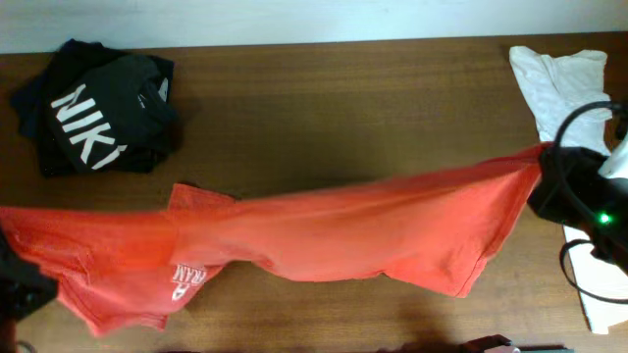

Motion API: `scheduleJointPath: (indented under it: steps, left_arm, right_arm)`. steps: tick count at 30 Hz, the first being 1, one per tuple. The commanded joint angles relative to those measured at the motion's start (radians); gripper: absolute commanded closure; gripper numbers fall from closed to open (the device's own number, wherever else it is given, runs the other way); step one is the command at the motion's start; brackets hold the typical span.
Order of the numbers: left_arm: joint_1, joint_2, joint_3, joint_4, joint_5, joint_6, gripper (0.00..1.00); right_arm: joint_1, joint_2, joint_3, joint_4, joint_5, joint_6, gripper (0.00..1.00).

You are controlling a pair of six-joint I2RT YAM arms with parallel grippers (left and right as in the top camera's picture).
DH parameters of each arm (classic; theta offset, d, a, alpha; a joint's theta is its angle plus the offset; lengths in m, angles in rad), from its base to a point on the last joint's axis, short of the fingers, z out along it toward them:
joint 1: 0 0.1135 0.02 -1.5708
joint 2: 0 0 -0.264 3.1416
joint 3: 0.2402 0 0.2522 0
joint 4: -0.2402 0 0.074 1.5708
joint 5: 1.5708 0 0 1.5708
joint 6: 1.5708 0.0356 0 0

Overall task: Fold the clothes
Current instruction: 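Lift the shirt with both grippers and lay it flat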

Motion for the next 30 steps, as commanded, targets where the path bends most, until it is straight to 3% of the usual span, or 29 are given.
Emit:
scheduleJointPath:
  steps: [1, 4, 7, 9, 15, 17, 18, 19, 20, 21, 22, 23, 24, 30]
  left_arm:
    - [0.006, 0.011, 0.143, 0.012, -0.055, 0.032, 0.99]
    - [0.006, 0.011, 0.203, 0.029, -0.024, 0.032, 0.99]
    - [0.006, 0.081, 0.203, 0.139, 0.003, 0.032, 0.99]
    - [0.006, 0.221, 0.203, 0.217, 0.112, 0.092, 0.99]
    - [0.006, 0.803, 0.203, 0.438, 0.118, 0.144, 1.0]
    - [0.006, 0.931, 0.203, 0.52, 0.119, 0.144, 0.98]
    - [0.003, 0.982, 0.203, 0.538, 0.122, 0.144, 0.9]
    - [-0.001, 1.035, 0.203, 0.54, 0.124, 0.144, 0.69]
    - [-0.006, 1.074, 0.203, 0.532, 0.132, 0.144, 0.55]
    - [-0.014, 1.099, 0.203, 0.52, 0.145, 0.144, 0.54]
    - [-0.018, 1.104, 0.203, 0.512, 0.148, 0.143, 0.4]
    - [-0.024, 1.106, 0.203, 0.502, 0.148, 0.144, 0.16]
    - [-0.031, 1.098, 0.206, 0.478, 0.149, 0.144, 0.01]
    - [-0.056, 0.975, 0.209, 0.159, 0.149, 0.143, 0.01]
  right_arm:
    - [-0.006, -0.009, 0.13, -0.023, 0.041, -0.013, 0.96]
    - [-0.006, -0.009, 0.19, -0.035, 0.041, -0.013, 0.96]
    - [-0.006, 0.015, 0.218, 0.043, 0.11, -0.013, 0.96]
    - [-0.006, 0.069, 0.218, 0.124, 0.194, -0.013, 0.96]
    - [-0.066, 0.459, 0.218, 0.317, 0.249, -0.05, 0.94]
    - [-0.106, 0.588, 0.218, 0.364, 0.248, -0.061, 0.79]
    - [-0.126, 0.645, 0.218, 0.372, 0.246, -0.074, 0.69]
    - [-0.153, 0.71, 0.218, 0.365, 0.242, -0.077, 0.5]
    - [-0.169, 0.746, 0.218, 0.351, 0.242, -0.077, 0.41]
    - [-0.185, 0.782, 0.218, 0.331, 0.24, -0.081, 0.03]
    - [-0.197, 0.798, 0.218, 0.31, 0.227, -0.088, 0.01]
    - [-0.208, 0.802, 0.218, 0.292, 0.204, -0.102, 0.01]
    - [-0.222, 0.797, 0.219, 0.263, 0.174, -0.101, 0.01]
    - [-0.247, 0.671, 0.219, 0.069, 0.008, -0.101, 0.01]
